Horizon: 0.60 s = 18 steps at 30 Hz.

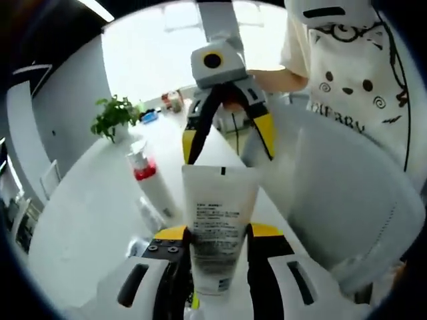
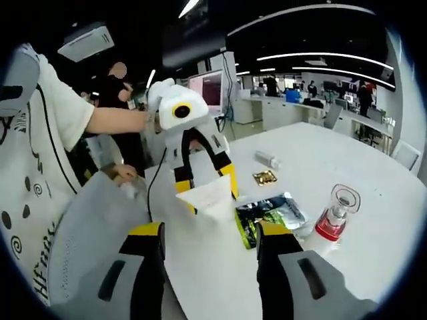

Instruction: Arrange the skincare products in the storage area until every visible bottle or jar stands upright without overlapping.

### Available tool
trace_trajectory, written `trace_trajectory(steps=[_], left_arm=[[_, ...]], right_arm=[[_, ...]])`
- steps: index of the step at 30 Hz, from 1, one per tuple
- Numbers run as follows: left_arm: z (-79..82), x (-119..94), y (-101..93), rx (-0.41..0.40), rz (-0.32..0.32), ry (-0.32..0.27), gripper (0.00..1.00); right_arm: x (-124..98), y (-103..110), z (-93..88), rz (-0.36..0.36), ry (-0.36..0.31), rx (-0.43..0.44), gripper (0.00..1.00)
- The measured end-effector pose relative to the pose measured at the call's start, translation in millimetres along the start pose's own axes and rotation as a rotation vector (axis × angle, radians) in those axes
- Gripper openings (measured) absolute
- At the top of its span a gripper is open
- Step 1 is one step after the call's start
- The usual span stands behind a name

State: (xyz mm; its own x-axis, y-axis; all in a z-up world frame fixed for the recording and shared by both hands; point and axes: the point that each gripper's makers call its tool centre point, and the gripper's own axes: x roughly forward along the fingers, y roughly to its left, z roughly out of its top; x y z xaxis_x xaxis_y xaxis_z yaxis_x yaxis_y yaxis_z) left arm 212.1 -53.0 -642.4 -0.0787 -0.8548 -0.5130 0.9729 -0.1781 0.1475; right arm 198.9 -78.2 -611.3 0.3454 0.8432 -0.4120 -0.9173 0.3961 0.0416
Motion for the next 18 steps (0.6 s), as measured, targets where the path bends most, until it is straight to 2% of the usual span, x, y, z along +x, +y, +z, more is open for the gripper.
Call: trace_trajectory(steps=[3, 8, 12, 18], left_arm=[[1.3, 2.4, -0.9, -0.011, -0.002, -0.017, 0.28], [4.4, 6.4, -3.3, -0.034, -0.016, -0.053, 0.28], [4.7, 6.9, -1.9, -0.060, -0.004, -0.088, 0.28], [13.9, 8.8, -4.6, -0.094, 0.010, -0.139, 0.28]], right_arm=[[1.8, 3.3, 9.4, 0.014, -0.030, -0.052, 0.57], [9.0, 8.2, 16.4, 0.049, -0.068, -0.063, 0.57], [17.0, 11.4, 20.6, 0.072, -0.119, -0.056, 0.56], [25.4, 11.2, 27.5, 0.095, -0.193, -0.070, 0.54]])
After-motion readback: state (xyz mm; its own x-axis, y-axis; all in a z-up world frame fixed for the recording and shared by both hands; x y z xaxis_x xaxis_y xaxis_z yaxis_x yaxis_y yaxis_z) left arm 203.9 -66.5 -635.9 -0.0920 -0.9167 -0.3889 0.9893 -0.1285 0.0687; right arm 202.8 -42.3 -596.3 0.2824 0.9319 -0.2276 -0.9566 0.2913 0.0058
